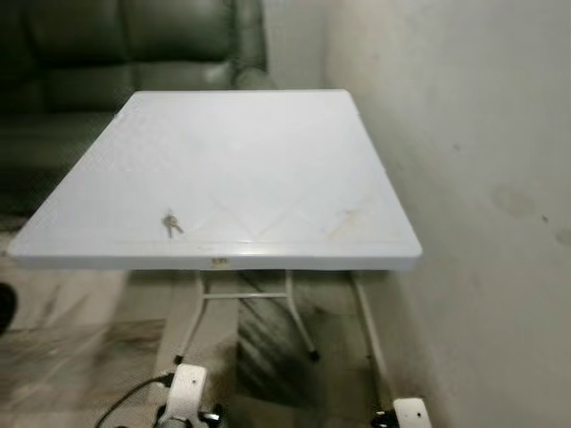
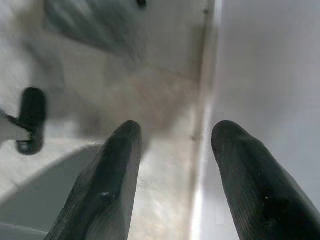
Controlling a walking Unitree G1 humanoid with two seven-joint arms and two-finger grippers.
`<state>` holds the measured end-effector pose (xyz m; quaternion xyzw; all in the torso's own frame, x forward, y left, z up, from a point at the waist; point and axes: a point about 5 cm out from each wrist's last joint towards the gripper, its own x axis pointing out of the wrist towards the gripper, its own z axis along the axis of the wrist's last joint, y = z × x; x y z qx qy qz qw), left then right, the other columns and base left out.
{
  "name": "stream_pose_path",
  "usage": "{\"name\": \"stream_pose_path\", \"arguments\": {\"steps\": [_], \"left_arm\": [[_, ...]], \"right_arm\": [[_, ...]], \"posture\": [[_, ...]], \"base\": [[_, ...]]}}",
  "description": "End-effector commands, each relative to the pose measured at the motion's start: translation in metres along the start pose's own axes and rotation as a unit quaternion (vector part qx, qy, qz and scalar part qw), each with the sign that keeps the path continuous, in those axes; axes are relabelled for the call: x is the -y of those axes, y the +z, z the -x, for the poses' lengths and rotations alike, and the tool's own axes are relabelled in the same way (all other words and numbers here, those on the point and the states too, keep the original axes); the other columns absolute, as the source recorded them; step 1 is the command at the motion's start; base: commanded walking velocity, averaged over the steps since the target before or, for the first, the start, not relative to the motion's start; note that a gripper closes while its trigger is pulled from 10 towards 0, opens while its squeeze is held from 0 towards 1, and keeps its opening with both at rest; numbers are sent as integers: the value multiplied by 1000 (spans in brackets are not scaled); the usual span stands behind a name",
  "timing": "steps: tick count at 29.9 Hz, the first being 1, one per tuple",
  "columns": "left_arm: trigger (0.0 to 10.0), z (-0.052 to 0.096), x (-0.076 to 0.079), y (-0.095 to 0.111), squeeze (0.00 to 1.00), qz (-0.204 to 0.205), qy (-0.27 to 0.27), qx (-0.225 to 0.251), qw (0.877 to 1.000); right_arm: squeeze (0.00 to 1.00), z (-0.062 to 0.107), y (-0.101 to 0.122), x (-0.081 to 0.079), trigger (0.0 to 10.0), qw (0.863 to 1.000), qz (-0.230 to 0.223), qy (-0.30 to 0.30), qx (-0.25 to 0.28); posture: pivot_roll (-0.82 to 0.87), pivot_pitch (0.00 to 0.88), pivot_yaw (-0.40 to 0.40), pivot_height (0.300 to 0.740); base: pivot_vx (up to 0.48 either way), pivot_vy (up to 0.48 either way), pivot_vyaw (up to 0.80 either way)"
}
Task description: Hang keys on a hook
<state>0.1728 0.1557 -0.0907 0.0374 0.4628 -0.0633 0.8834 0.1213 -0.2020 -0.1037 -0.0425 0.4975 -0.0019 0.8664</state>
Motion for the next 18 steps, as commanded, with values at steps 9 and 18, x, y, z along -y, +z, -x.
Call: {"name": "stream_pose_path", "arguments": {"steps": [9, 18], "left_arm": [[10000, 1, -12, -2, 0, 2, 15, -6, 1000], [10000, 1, -13, -1, 0, 21, 17, -5, 1000]], "right_arm": [[0, -4, 16, -5, 10000, 1000, -9, 6, 23], [0, -4, 17, -6, 10000, 999, -20, 5, 25]], "posture": [[-11, 0, -58, 740], [-6, 0, -63, 740]], "base": [[0, 0, 711], [0, 0, 0]]}}
